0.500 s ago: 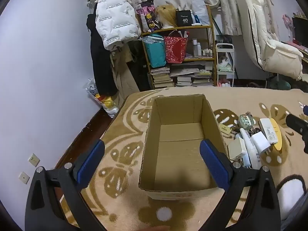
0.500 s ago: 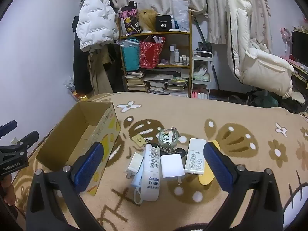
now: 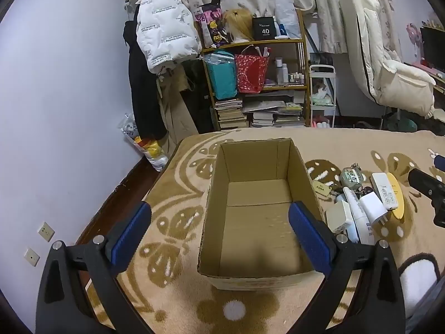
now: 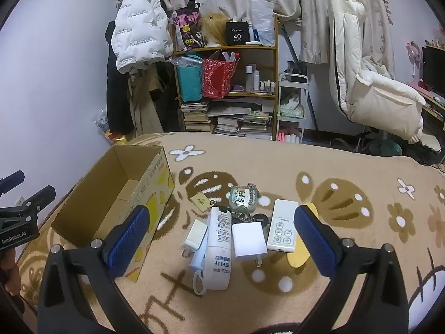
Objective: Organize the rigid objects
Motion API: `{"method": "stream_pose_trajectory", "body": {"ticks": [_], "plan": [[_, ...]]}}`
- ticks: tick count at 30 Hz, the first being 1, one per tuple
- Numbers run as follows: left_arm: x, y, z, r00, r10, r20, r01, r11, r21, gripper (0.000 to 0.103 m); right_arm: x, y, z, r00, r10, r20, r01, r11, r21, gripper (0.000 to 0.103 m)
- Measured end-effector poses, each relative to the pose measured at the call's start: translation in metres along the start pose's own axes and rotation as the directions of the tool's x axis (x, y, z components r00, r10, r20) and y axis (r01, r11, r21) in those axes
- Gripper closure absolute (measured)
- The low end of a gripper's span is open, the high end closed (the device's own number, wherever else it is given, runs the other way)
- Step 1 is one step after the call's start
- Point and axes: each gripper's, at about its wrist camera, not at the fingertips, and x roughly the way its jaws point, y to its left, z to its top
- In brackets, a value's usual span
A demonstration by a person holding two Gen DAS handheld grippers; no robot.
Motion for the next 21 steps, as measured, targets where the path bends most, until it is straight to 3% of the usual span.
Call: {"method": "stream_pose_trajectory", "body": {"ticks": [21], "plan": [[0.0044, -0.0004, -0.0003, 1.0, -0.01, -0.02, 0.01, 1.0, 0.0, 0.005, 0.0032, 0.0, -0.003, 1.0, -0.002, -0.008, 0.002, 1.0, -0.001, 0.0]]}}
